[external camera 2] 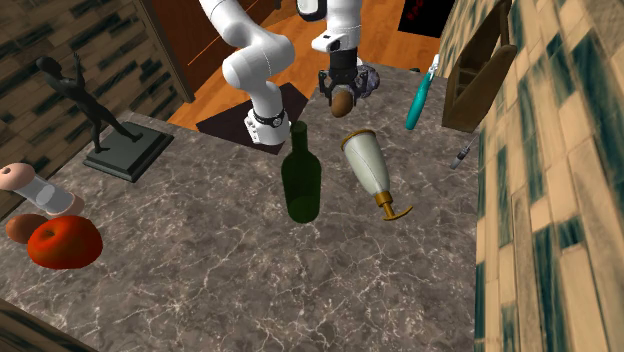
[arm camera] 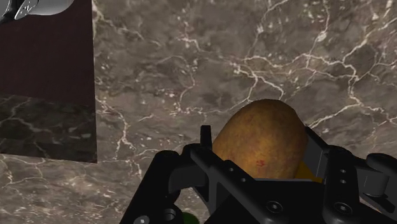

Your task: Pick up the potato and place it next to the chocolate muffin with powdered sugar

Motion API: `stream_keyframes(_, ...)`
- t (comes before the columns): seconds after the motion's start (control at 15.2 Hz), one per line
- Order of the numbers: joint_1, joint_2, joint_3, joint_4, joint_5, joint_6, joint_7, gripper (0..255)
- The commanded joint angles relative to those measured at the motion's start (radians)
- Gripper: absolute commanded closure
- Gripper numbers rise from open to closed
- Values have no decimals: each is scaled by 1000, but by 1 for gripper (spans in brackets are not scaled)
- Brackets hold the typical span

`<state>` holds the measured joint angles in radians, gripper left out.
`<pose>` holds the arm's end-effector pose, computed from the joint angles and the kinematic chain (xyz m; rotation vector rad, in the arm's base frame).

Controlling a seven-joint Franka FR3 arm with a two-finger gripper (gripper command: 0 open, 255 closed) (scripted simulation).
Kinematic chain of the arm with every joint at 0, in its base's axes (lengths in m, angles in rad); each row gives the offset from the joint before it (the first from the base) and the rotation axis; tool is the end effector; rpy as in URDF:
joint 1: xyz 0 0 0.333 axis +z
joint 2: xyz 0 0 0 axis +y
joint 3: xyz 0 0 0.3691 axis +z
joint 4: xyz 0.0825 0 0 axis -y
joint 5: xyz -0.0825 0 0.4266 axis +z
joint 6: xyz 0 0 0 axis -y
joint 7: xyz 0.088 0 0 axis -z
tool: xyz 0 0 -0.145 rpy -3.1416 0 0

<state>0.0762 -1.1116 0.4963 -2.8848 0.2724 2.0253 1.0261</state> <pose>0.2348 0.1455 0.4160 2.8759 -1.1552 0.4386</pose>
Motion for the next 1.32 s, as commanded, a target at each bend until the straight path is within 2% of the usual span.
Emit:
stream_keyframes(0.0,8,4,13,-25,12,28,6,255)
stream_keyframes(0.79,43,87,98,-150,84,225,36,255)
stream_keyframes(1.25,45,94,102,-155,87,236,37,255)
